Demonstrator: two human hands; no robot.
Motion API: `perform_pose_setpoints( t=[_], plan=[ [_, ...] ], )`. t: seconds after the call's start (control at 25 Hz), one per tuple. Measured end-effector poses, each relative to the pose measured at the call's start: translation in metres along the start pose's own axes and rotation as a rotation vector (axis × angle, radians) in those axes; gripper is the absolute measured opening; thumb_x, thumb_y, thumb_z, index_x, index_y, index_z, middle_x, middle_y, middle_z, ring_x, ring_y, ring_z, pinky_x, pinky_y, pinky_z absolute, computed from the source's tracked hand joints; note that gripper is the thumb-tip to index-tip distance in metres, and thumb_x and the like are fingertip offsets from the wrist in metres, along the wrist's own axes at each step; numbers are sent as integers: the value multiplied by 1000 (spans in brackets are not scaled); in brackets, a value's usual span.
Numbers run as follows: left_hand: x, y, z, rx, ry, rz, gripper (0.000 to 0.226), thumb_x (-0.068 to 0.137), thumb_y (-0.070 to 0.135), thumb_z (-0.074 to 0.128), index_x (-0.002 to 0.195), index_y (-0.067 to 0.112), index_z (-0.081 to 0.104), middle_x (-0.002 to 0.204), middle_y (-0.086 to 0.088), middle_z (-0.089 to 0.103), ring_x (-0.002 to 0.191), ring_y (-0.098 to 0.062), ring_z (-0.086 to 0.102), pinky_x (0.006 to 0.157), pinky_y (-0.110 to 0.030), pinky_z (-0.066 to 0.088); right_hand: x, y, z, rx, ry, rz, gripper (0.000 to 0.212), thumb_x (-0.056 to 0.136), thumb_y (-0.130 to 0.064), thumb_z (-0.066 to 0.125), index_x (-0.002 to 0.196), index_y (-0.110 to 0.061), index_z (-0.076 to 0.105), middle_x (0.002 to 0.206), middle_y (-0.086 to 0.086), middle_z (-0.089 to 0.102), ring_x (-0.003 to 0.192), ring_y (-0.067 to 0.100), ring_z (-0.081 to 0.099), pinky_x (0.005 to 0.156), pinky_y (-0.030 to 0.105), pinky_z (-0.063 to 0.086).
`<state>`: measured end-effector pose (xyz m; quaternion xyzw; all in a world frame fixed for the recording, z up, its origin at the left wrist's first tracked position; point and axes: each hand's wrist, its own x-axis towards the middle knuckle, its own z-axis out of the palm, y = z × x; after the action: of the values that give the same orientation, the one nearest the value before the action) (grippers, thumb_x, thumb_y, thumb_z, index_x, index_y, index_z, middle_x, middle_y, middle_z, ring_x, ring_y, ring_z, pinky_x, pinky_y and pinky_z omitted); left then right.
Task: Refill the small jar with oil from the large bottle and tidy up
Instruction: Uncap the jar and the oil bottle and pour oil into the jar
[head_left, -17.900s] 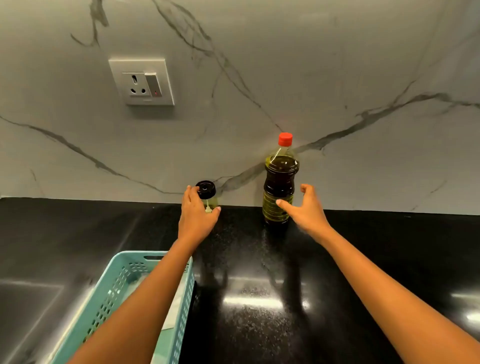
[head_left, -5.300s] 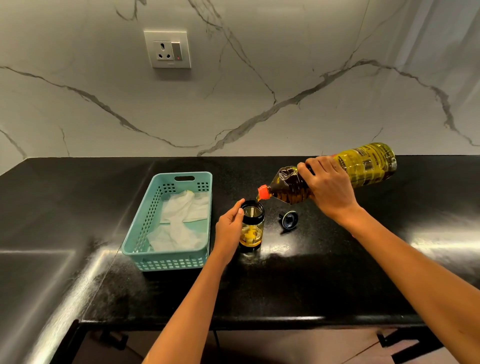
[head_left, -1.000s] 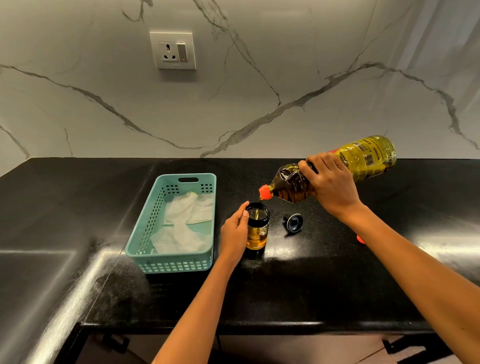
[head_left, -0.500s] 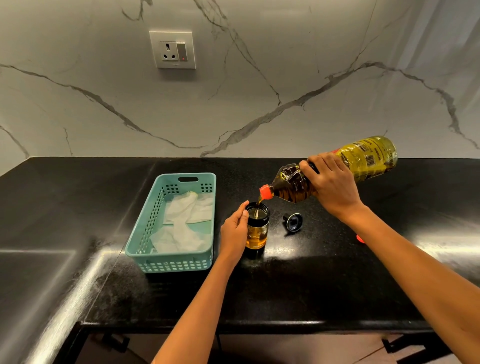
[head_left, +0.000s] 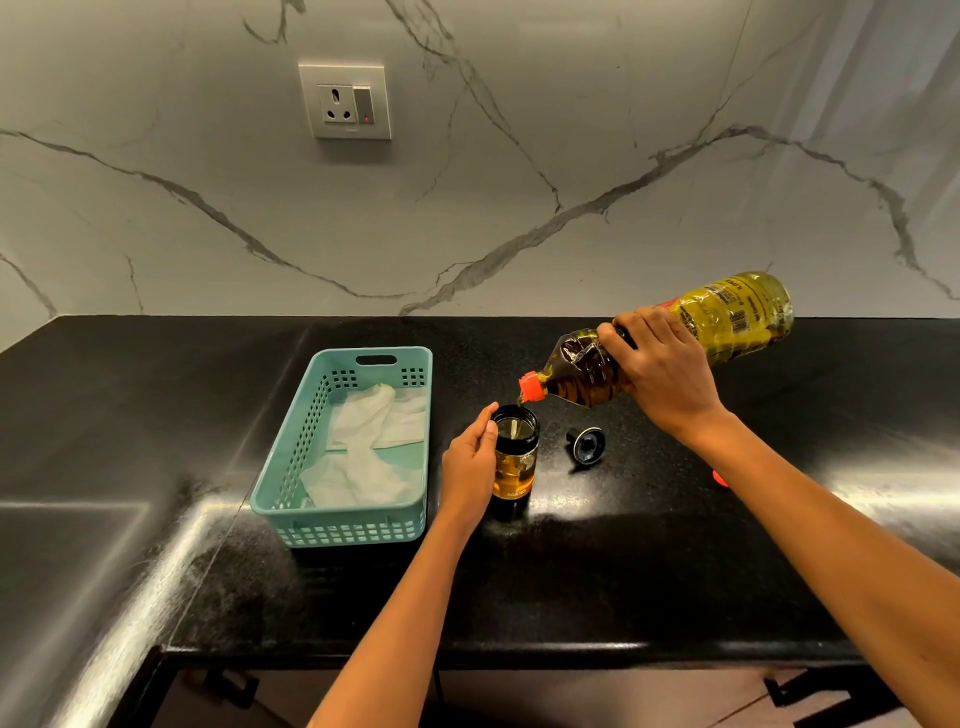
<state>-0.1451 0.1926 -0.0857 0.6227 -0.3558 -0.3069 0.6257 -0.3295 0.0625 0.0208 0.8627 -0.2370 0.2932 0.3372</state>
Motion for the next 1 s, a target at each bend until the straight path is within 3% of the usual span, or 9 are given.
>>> perform_pose_setpoints(
  t=[0.64, 1.0],
  plan=[
    [-3, 7, 0, -10, -6, 2, 33, 97, 17, 42, 129, 20, 53, 121, 5, 58, 108, -3, 52, 89, -20, 41, 2, -1, -1, -5, -5, -9, 57, 62, -6, 80, 111, -5, 50, 100, 20, 60, 93, 35, 57, 86, 42, 47],
    [-3, 7, 0, 1, -3, -1, 34, 97, 17, 42, 129, 19, 52, 127, -1, 57, 115, -7, 50, 94, -23, 40, 0, 0, 0, -7, -11, -8, 57, 62, -7, 80, 111, -6, 50, 101, 19, 60, 93, 35, 57, 87, 42, 47]
  ],
)
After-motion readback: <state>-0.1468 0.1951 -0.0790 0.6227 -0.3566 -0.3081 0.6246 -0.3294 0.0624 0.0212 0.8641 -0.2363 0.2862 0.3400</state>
